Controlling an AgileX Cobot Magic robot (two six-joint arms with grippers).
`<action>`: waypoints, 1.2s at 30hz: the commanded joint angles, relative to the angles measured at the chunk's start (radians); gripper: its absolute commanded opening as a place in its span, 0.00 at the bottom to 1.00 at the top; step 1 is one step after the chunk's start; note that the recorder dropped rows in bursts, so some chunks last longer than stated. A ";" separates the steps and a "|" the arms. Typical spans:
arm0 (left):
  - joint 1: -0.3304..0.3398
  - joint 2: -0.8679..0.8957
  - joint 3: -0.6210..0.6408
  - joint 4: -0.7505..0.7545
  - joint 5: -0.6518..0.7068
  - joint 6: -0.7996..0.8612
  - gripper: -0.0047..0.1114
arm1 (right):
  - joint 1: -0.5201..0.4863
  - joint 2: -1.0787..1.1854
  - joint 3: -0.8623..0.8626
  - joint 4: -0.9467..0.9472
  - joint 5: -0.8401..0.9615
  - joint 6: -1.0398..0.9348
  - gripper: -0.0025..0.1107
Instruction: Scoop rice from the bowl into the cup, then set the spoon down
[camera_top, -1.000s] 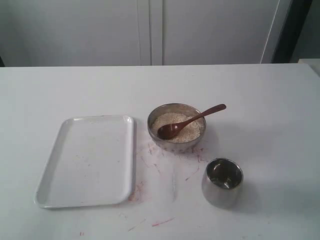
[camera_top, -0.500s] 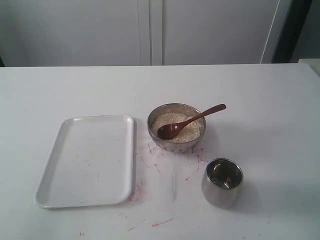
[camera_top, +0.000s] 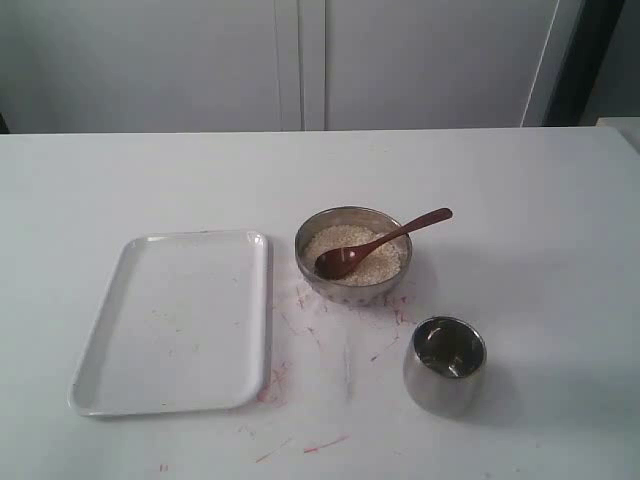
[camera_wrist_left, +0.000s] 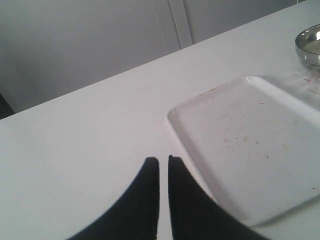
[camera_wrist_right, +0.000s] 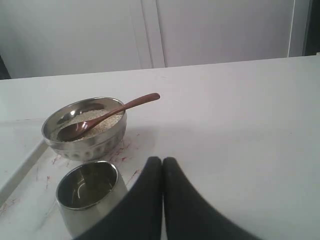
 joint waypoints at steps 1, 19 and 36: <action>-0.003 -0.001 -0.003 -0.007 -0.002 -0.001 0.16 | -0.004 -0.004 0.004 -0.003 -0.009 0.000 0.02; -0.003 -0.001 -0.003 -0.007 -0.002 -0.001 0.16 | -0.004 -0.004 0.004 0.170 -0.174 0.316 0.02; -0.003 -0.001 -0.003 -0.007 -0.002 -0.001 0.16 | -0.002 -0.004 -0.312 0.184 -0.206 0.524 0.02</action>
